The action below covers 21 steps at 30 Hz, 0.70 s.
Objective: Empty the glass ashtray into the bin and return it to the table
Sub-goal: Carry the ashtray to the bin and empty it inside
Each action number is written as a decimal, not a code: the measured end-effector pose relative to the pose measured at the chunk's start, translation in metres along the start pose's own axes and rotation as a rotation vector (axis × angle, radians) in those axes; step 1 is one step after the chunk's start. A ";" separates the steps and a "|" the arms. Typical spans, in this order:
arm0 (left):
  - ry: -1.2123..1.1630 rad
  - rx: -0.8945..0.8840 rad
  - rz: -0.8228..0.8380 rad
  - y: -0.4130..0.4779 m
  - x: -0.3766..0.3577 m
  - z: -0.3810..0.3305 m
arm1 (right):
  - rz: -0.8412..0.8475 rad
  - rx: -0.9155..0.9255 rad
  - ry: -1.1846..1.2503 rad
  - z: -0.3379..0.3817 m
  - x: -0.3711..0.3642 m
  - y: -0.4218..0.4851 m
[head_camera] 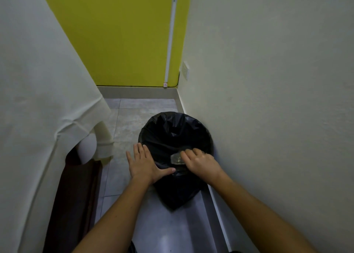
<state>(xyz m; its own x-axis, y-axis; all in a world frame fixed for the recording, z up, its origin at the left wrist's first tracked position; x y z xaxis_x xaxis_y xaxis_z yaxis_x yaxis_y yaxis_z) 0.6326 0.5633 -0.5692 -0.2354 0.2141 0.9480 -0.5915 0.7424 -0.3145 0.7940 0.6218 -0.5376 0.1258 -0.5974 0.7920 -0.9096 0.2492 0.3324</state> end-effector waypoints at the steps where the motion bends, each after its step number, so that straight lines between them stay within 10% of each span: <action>1: 0.003 0.000 0.001 0.000 0.000 0.000 | 0.005 0.020 0.009 0.003 -0.002 -0.004; 21: -0.051 0.042 0.057 0.001 0.001 -0.008 | -0.055 0.112 -0.053 -0.006 -0.018 -0.003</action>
<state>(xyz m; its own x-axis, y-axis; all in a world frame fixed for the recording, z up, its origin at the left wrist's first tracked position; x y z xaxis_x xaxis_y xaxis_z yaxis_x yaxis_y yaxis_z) 0.6375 0.5693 -0.5685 -0.3079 0.2219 0.9252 -0.6078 0.7023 -0.3707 0.7972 0.6365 -0.5494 0.1584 -0.6480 0.7449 -0.9409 0.1296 0.3128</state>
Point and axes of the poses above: each hand's wrist, its own y-axis towards the middle knuckle, its own x-axis out of the back of the hand, z = x × y, the point moved 5 cm from there along y, towards the middle knuckle, and after that the axes turned 8 degrees about x, right-handed, at the moved point
